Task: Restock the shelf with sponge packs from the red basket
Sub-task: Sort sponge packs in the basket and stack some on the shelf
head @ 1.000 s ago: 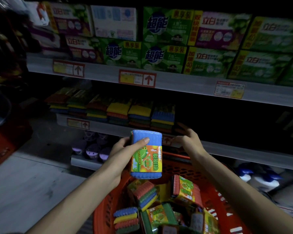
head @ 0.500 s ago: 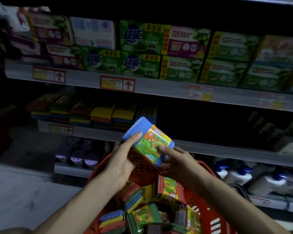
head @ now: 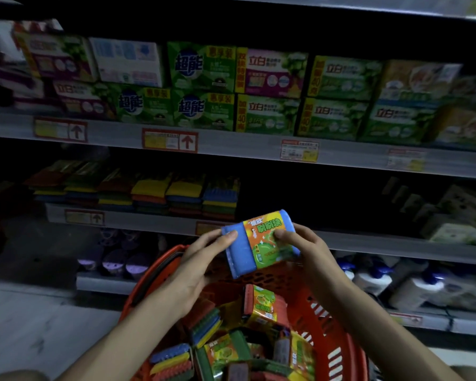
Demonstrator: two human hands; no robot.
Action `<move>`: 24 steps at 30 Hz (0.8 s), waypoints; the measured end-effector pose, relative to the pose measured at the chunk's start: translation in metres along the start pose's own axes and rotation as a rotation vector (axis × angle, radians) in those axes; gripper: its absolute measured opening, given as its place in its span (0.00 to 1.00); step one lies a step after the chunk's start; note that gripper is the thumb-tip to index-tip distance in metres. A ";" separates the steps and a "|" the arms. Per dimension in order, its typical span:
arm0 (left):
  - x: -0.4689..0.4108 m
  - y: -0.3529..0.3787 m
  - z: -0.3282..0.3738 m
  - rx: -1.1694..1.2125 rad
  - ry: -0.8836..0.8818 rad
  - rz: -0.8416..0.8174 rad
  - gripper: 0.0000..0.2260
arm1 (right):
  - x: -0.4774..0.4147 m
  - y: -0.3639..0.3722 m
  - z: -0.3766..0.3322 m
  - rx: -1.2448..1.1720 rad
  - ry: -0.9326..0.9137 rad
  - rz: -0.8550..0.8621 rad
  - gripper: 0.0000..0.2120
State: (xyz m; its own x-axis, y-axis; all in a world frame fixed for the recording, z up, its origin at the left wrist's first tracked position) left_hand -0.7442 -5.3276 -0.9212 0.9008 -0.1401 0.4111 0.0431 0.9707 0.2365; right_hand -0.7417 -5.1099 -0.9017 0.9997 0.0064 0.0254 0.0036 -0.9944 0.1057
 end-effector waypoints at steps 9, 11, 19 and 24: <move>0.000 0.002 -0.006 -0.115 -0.063 -0.042 0.27 | -0.013 -0.004 0.003 0.053 -0.110 0.096 0.35; 0.002 0.004 -0.006 -0.165 -0.084 -0.062 0.27 | -0.015 -0.007 0.006 0.060 -0.106 0.090 0.32; -0.009 0.005 -0.003 -0.027 -0.104 0.021 0.29 | -0.016 -0.008 0.020 0.000 -0.028 0.186 0.35; -0.023 0.011 0.003 0.090 -0.080 0.080 0.20 | -0.002 -0.002 0.025 0.034 0.060 0.132 0.23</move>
State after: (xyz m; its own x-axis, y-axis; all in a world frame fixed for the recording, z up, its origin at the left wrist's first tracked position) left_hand -0.7655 -5.3144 -0.9258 0.8621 -0.0814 0.5002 -0.0697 0.9586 0.2761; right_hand -0.7428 -5.1104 -0.9268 0.9882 -0.1194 0.0960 -0.1258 -0.9900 0.0637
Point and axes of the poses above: each hand's wrist, its own x-axis away from the middle knuckle, its own y-axis out of the palm, z = x × y, the point moved 1 cm from there along -x, towards the middle knuckle, and after that the axes turned 8 degrees about -y, right-handed, at the moved point
